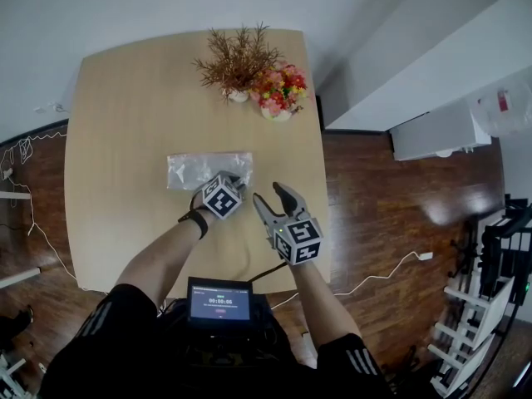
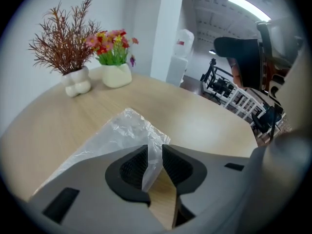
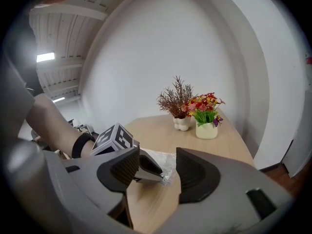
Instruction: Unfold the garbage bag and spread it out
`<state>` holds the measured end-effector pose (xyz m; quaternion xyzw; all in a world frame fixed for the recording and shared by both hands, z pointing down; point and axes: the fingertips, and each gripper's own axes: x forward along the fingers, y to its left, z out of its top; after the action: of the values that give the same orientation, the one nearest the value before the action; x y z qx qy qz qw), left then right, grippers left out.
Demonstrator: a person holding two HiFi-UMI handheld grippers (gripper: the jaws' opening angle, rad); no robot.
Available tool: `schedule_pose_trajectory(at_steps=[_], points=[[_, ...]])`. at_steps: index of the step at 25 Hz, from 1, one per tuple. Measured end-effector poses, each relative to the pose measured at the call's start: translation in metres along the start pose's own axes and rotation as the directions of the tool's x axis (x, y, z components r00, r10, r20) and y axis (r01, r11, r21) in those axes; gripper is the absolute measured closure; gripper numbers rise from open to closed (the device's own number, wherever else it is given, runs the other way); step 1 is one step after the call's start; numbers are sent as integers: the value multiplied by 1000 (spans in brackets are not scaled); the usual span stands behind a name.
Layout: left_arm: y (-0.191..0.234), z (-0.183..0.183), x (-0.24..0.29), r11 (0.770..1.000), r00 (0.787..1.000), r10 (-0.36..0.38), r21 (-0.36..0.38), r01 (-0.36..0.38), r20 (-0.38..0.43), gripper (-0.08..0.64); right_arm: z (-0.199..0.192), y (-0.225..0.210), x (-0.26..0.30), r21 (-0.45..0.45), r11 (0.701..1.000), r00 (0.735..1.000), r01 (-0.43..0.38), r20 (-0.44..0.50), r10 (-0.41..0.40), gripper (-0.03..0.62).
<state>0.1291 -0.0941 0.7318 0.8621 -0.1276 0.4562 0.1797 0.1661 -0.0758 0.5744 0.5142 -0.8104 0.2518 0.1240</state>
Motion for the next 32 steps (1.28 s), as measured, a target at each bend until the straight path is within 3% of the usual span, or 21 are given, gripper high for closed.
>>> schedule_pose_trajectory(at_steps=[5,11,17,23,32], points=[[3,0,2,998,1000,-10,-59,10,-1,472,1,-2,3,2,1000,1000,-7,-4,7,353],[14,-1,-10,988,1000,8,-154,-6,11,536,-1,-4,6,3,1000,1000,-9,-8,9,353],[14,10,-26,966,991,-24,-251,57,132,560,-3,-4,6,-1,1000,1000,-9,-17,9,354],[9,32,-63,922,942,-68,-339,185,329,559,-14,-7,21,-27,1000,998,-16,-61,14,354],[23,40,-133,842,842,-12,-449,300,539,559,-57,-24,73,-168,985,975,-26,-221,-12,354]])
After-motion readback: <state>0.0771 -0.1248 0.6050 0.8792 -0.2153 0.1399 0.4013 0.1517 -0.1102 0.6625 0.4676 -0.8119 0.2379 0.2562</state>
